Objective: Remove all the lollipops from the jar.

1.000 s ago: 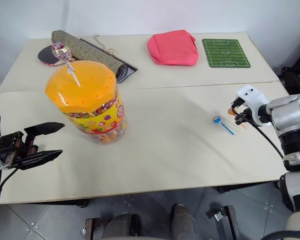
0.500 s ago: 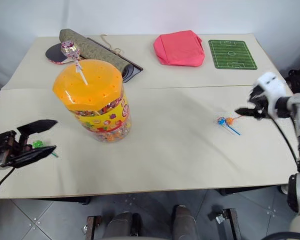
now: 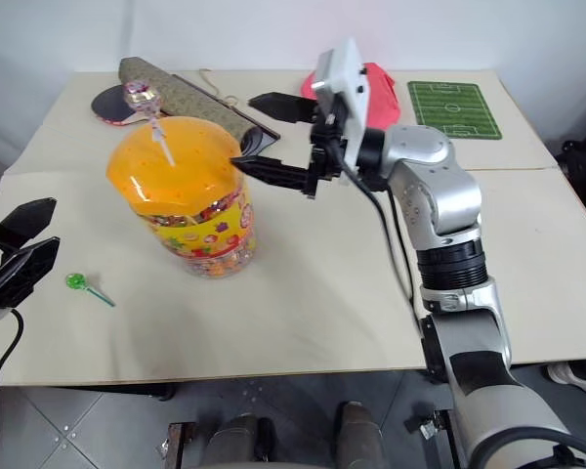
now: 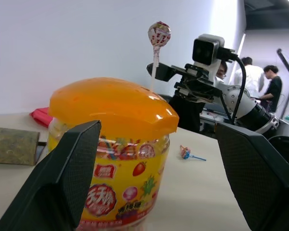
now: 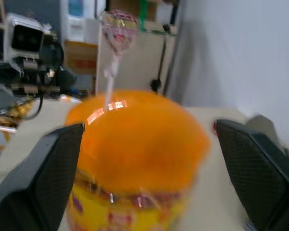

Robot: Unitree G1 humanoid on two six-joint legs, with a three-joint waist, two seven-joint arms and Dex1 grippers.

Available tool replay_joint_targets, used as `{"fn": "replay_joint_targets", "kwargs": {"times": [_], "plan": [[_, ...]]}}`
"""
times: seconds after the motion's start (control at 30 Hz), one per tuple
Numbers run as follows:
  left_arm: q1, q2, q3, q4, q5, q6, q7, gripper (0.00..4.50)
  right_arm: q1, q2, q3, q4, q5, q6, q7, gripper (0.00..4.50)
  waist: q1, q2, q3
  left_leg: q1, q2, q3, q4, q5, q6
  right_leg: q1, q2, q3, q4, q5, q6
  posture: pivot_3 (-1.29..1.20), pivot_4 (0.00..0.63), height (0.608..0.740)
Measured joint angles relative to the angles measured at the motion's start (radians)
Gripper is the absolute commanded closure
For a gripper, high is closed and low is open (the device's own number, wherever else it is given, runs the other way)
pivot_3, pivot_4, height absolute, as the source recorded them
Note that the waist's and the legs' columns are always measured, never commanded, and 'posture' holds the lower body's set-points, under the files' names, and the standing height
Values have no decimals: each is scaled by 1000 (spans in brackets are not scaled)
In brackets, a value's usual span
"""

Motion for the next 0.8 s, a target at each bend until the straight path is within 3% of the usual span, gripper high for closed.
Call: {"fn": "replay_joint_targets", "kwargs": {"times": [0.1, 0.2, 0.6, 0.8], "plan": [[-7, 2, -4, 1, 3, 0, -1, 527, -33, 85, 51, 15, -33, 21, -62, 7, -8, 0, 0, -1, 1, 1, 0, 0, 0, -1, 1, 0, -1, 0, 0, 0, 150, 740], [-13, 6, -9, 1, 5, 0, -2, 527, -76, 129, 65, 38, -51, 55, -133, 569, -18, 0, 0, -1, 1, 0, 0, 0, 0, -1, 1, -1, -1, 0, 0, 0, 150, 740], [-10, 7, -7, 1, 6, 0, -8, 527, -81, 174, 66, 17, -11, 111, -125, 4450, -34, -1, 0, -1, 1, 0, -1, 0, 0, -1, 1, -1, -1, 0, 0, 0, 150, 740], [-9, 7, -4, 1, 8, -5, -10, 527, -81, 175, 68, -3, 5, 149, -105, 4485, -33, -1, 0, -1, 1, 0, -1, 0, 0, -1, 1, -1, -1, 0, 0, 0, 150, 740]]}}
